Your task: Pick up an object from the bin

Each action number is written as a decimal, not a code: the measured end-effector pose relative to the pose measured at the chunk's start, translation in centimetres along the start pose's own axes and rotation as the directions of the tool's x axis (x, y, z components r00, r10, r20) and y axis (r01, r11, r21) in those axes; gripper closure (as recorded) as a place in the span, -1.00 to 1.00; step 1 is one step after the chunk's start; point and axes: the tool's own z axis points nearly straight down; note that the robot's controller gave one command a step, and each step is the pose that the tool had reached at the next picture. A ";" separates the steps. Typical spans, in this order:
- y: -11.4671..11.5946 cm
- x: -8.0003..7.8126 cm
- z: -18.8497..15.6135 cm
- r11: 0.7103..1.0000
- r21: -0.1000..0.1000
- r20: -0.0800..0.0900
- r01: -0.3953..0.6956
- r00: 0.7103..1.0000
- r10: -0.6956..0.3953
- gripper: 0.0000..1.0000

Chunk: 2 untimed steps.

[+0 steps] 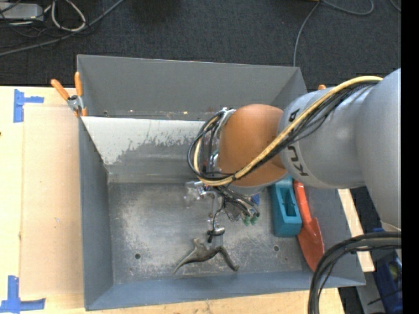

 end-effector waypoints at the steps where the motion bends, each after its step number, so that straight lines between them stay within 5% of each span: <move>1: -1.0 -0.5 0.6 0.997 0.000 0.003 0.078 0.997 -0.078 -1.00; 2: -0.9 -0.2 2.8 0.993 0.000 -0.001 0.116 0.993 -0.116 -1.00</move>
Offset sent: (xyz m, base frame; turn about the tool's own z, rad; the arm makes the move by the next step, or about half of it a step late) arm 0.0008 -0.0088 -0.0377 -0.1328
